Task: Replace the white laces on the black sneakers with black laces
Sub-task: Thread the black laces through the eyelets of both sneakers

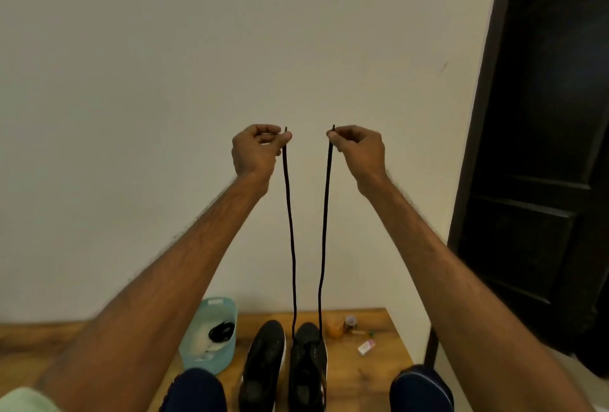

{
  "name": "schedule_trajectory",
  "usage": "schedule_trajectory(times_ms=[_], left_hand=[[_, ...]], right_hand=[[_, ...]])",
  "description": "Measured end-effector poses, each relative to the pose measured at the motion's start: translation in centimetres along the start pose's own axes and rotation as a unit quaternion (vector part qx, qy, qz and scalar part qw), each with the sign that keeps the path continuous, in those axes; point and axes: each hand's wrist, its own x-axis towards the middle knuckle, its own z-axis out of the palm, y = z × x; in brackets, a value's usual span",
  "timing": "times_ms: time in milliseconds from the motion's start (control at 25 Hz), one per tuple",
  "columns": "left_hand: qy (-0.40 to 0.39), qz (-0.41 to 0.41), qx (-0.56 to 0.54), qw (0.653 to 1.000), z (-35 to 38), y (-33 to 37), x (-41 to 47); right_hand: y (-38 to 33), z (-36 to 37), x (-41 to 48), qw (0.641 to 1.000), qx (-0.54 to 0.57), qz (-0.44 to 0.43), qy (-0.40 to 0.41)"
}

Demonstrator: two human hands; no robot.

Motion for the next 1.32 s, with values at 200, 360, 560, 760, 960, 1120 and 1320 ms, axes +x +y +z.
schedule_trajectory(times_ms=[200, 360, 560, 760, 960, 1120, 1320], left_hand=[[-0.037, -0.053, 0.019, 0.998, -4.0, -6.9, -3.7], [-0.076, -0.128, 0.052, 0.988, -5.5, -15.2, -8.9], [-0.093, -0.191, 0.137, 0.967, -6.3, -24.6, -12.8], [-0.126, -0.284, 0.196, 0.93, -6.1, -32.8, -16.8], [-0.161, -0.349, 0.254, 0.887, -7.1, -38.3, -23.0], [-0.187, -0.287, 0.302, 0.89, -8.1, -40.1, -23.0], [-0.205, -0.224, 0.365, 0.88, -8.6, -41.9, -20.5]], right_hand=[[6.4, -3.3, -4.4, 0.996, -0.011, 0.078, -0.042], [14.3, -5.5, -8.7, 0.982, -0.029, 0.179, -0.057], [22.7, -6.5, -12.4, 0.959, -0.061, 0.265, -0.074], [29.8, -5.2, -17.0, 0.921, -0.149, 0.312, -0.179], [33.9, -1.8, -22.4, 0.815, -0.24, 0.293, -0.438], [35.3, -0.5, -23.4, 0.714, -0.354, 0.241, -0.555], [35.7, -1.1, -23.4, 0.676, -0.429, 0.221, -0.556]])
